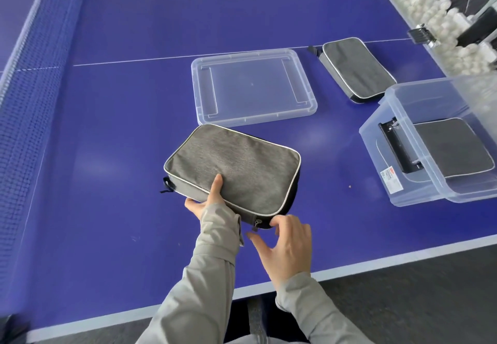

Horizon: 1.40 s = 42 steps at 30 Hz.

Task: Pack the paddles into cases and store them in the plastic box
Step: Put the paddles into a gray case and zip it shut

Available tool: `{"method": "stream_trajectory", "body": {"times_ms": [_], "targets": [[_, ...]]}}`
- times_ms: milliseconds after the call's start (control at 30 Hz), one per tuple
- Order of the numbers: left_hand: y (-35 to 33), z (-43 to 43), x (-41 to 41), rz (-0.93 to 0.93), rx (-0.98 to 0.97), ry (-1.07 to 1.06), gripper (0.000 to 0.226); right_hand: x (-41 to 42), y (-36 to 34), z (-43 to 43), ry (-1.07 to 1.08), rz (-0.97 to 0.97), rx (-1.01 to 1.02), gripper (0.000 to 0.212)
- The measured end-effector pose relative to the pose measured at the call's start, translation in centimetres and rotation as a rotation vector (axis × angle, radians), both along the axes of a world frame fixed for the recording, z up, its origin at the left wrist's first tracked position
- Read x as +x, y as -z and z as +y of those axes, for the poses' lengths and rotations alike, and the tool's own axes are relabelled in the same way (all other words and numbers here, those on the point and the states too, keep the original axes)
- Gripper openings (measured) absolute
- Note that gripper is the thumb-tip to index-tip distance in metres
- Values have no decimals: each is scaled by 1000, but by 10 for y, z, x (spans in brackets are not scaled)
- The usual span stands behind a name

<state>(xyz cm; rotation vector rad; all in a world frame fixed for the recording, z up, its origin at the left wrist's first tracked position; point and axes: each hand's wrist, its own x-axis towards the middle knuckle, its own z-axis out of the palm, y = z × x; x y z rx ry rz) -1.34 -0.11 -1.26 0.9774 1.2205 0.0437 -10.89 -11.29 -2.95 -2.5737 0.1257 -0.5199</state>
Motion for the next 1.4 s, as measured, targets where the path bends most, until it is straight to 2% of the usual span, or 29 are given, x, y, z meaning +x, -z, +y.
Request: {"method": "stream_trajectory", "body": {"times_ms": [100,200,400,500,667,767,900,1000,1067,1233,1333,1400], "targets": [[-4,1,0,-1,-18,-83,72,6,-5,3,-5,-61,-34,30],[-5,7,-1,-14,-14,-95,73,6,-7,1,-142,-146,-173,19],[-9,19,-6,-57,53,-65,73,7,-15,6,-247,-136,-170,31],[-10,25,-7,-32,43,-56,75,7,-20,3,-272,-111,-172,26],[-10,39,-10,-1,28,-23,58,11,-25,-20,-211,-157,-167,43],[-13,44,-15,-2,14,69,57,24,-26,-34,-153,-124,-147,25],[-17,48,-21,-49,-14,167,56,54,-28,-61,-26,-41,-19,23],[-18,54,-23,-73,-32,246,57,72,-30,-74,-11,40,127,16],[-18,58,-22,-92,-34,305,55,80,-30,-78,-17,101,262,13],[-20,75,-17,-216,-20,428,47,96,-38,-79,-60,365,678,23],[-25,81,-12,-309,-9,556,57,108,-44,-75,-133,491,730,21],[-27,83,-9,-348,14,661,58,120,-49,-72,-143,502,764,24]]}}
